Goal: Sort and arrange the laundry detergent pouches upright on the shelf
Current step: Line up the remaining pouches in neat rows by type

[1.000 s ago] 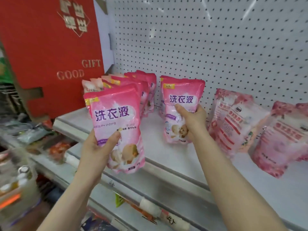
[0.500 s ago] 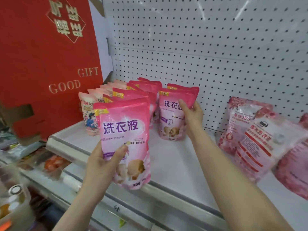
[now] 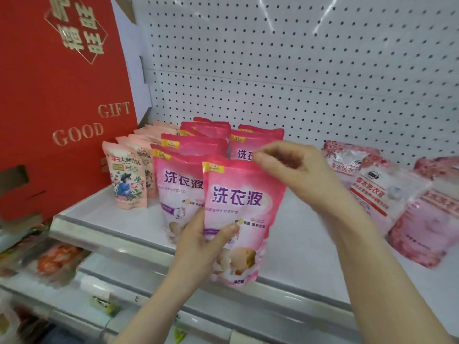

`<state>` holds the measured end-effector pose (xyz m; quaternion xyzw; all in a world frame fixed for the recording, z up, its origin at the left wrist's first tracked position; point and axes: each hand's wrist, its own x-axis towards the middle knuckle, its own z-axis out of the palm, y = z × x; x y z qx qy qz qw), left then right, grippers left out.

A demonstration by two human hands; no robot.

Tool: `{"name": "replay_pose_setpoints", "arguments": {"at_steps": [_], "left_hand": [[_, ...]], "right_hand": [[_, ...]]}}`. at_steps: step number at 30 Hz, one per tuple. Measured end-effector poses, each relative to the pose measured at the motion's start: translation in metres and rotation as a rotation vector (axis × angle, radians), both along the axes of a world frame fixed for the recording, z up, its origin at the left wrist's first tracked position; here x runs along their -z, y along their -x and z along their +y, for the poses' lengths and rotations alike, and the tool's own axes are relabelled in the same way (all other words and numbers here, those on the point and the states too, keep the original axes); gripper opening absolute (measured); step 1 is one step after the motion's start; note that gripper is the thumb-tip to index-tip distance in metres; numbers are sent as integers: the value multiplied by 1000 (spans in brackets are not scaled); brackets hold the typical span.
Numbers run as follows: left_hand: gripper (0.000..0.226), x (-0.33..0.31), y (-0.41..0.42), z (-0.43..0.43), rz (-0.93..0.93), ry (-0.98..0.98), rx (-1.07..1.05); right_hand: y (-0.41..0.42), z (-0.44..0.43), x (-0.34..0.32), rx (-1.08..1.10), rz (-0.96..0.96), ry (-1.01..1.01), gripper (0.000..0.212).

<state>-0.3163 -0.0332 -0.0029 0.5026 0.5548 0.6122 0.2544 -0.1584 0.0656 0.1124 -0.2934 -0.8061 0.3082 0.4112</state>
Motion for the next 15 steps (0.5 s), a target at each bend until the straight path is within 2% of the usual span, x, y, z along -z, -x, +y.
{"name": "replay_pose_setpoints", "arguments": {"at_steps": [2, 4, 7, 9, 12, 15], "left_hand": [[29, -3, -9, 6, 35, 6, 44], [30, -7, -16, 10, 98, 30, 97], [45, -25, -14, 11, 246, 3, 151], [45, -52, 1, 11, 318, -110, 87], [27, -102, 39, 19, 482, -298, -94], [18, -143, 76, 47, 625, -253, -167]], "right_hand": [[-6, -10, 2, 19, -71, -23, 9], [-12, -5, 2, 95, -67, -60, 12], [-26, 5, 0, 181, 39, -33, 2], [-34, 14, -3, 209, 172, 24, 9], [-37, 34, -11, 226, 179, 18, 6], [-24, 57, -14, 233, 117, 21, 6]]}}
